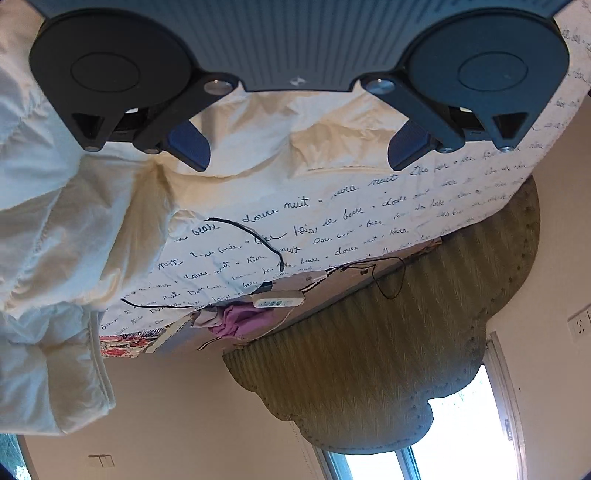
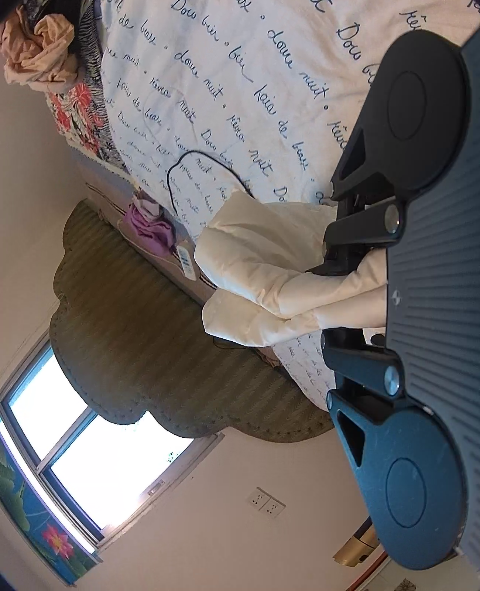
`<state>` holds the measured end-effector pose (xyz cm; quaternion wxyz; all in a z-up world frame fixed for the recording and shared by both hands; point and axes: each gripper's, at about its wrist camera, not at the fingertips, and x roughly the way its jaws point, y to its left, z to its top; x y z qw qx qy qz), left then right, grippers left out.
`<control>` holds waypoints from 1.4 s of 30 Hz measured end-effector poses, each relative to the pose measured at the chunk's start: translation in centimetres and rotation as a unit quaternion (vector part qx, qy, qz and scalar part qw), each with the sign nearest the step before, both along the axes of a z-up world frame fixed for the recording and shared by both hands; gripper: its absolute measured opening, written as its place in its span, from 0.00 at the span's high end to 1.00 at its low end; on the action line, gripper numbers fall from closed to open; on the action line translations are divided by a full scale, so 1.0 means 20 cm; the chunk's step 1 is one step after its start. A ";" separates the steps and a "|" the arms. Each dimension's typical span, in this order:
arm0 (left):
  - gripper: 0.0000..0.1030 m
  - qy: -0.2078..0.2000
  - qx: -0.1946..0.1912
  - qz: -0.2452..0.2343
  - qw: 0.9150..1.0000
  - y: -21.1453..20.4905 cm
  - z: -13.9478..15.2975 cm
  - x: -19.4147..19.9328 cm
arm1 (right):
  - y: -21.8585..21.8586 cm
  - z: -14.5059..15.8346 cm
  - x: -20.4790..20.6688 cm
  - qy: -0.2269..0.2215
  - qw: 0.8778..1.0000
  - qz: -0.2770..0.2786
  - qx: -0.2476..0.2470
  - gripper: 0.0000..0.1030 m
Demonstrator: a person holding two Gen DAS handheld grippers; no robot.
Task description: Fold small clothes
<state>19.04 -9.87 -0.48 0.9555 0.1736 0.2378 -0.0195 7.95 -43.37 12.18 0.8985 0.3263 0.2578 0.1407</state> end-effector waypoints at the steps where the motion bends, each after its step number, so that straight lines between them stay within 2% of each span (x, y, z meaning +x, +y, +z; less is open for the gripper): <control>1: 0.00 0.018 0.005 -0.012 1.000 0.01 0.00 0.00 | 0.04 0.03 0.00 -0.005 1.000 0.004 -0.004 0.80; 3: 0.00 0.062 0.017 -0.047 0.997 0.01 -0.04 0.01 | 0.11 0.08 0.00 -0.015 1.000 0.015 -0.009 0.80; 4: 0.00 0.067 0.026 -0.056 0.996 0.00 -0.07 0.00 | 0.16 0.10 0.00 -0.019 1.000 0.021 -0.010 0.80; 7: 0.00 0.026 0.061 -0.039 0.997 0.03 -0.06 -0.06 | 0.30 0.17 0.01 -0.031 0.999 0.041 -0.018 0.80; 12: 0.00 -0.037 0.046 0.004 0.998 0.31 0.14 -0.16 | 0.57 0.28 0.05 -0.045 0.995 0.076 -0.051 0.80; 16: 0.00 -0.050 0.041 0.062 0.996 0.60 0.22 -0.19 | 0.84 0.32 0.06 -0.059 0.987 0.104 -0.105 0.79; 22: 0.00 -0.041 0.025 0.127 0.991 0.95 0.22 -0.22 | 1.26 0.26 0.06 -0.068 0.971 0.155 -0.167 0.79; 26: 0.00 -0.028 0.018 0.158 0.987 1.09 0.18 -0.25 | 1.51 0.16 0.07 -0.065 0.961 0.180 -0.200 0.79; 29: 0.00 -0.016 -0.001 0.166 0.986 1.16 0.16 -0.27 | 1.69 0.07 0.09 -0.062 0.955 0.189 -0.220 0.78; 31: 0.00 0.000 -0.017 0.165 0.986 1.19 0.13 -0.26 | 1.80 0.00 0.12 -0.053 0.950 0.198 -0.234 0.68; 32: 0.00 0.011 -0.023 0.164 0.986 1.20 0.11 -0.25 | 1.86 -0.04 0.14 -0.041 0.946 0.210 -0.245 0.48; 33: 0.00 0.022 -0.026 0.165 0.986 1.21 0.09 -0.24 | 1.90 -0.08 0.14 -0.026 0.942 0.227 -0.247 0.37; 35: 0.00 0.038 -0.031 0.166 0.985 1.22 0.04 -0.22 | 1.90 -0.06 0.11 -0.023 0.943 0.255 -0.213 0.36; 37: 0.00 0.047 -0.035 0.170 0.984 1.24 0.00 -0.22 | 1.83 0.02 0.05 -0.047 0.946 0.277 -0.159 0.36; 39: 0.00 0.052 -0.046 0.180 0.981 1.26 -0.02 -0.21 | 1.66 0.15 0.01 -0.078 0.947 0.304 -0.064 0.36; 41: 0.00 0.057 -0.062 0.189 0.978 1.30 -0.03 -0.20 | 1.48 0.28 -0.03 -0.126 0.942 0.311 0.018 0.28; 42: 0.00 0.059 -0.068 0.192 0.977 1.31 -0.03 -0.20 | 1.40 0.33 -0.04 -0.149 0.941 0.302 0.039 0.23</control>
